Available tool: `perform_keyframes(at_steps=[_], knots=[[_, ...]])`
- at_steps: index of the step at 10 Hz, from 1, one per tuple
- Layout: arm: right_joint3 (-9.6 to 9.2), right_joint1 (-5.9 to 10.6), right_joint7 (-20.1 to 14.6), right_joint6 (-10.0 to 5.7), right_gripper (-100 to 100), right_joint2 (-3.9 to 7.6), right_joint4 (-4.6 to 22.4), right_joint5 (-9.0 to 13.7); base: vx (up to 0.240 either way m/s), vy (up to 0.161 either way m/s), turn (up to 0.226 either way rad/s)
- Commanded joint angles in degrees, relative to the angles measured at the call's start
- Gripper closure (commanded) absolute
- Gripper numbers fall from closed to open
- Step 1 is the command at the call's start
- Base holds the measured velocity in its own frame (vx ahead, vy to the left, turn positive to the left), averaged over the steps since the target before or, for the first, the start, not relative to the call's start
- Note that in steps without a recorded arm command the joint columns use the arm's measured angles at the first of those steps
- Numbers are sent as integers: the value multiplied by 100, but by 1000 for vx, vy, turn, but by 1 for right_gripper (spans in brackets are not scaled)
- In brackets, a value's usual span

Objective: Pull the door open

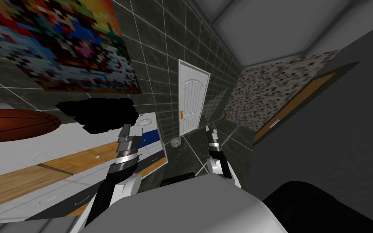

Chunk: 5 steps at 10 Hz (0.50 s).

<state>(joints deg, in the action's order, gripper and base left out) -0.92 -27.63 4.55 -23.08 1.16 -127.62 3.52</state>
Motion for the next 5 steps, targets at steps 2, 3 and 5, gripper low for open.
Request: perform_keyframes(at_steps=[2, 3, 5], knots=[[-72, 183, -245, -41, -100, 111, 315, 300, 73, -48, 137], [-108, 272, -364, -61, -100, 163, 469, 446, 128, -61, 139], [-150, 377, -506, -84, -100, 222, 651, 619, 108, -47, 93]])
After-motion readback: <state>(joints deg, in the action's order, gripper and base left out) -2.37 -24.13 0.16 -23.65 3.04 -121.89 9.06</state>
